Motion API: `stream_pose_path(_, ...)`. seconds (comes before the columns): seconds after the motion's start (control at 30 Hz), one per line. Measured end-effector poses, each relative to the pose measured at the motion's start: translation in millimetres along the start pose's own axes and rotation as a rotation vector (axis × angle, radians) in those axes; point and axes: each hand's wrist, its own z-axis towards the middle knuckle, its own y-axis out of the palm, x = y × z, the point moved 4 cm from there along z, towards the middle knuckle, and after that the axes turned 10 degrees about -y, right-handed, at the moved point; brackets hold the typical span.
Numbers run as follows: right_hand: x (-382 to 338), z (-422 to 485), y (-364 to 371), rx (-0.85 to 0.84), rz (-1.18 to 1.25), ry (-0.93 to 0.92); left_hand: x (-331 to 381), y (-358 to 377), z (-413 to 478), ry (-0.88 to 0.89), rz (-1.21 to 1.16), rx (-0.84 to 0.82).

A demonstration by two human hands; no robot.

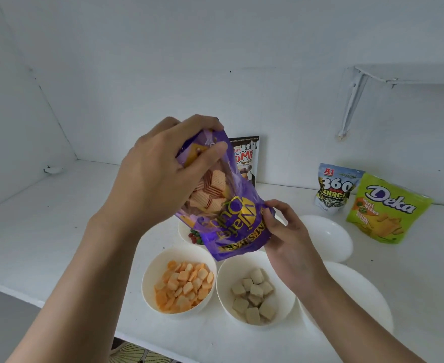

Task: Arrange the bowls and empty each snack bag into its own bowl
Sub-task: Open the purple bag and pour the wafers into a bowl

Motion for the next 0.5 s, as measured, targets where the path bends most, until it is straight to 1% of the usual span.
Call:
stream_pose_path(0.1,10.0,-5.3,-12.8,0.079,-0.072,0.061,-2.0,18.3,-6.2,-0.035,0.065,-0.100)
stream_pose_path(0.23,32.2,-16.1,-37.3,0.214,-0.227,0.279,-21.3,56.2,-19.7,-0.107,0.131,-0.266)
stream_pose_path(0.3,34.6,-17.5,-44.0,0.253,-0.233,0.299,-29.3,65.6,-23.4,-0.141,0.107,-0.304)
stream_pose_path(0.4,25.4,-13.7,-40.5,0.233,-0.167,0.228,-29.6,58.5,-18.9,-0.149,0.045,-0.237)
stream_pose_path(0.5,9.0,-8.5,-25.9,0.133,-0.090,0.135,-18.4,35.7,-9.0,-0.105,0.003,-0.104)
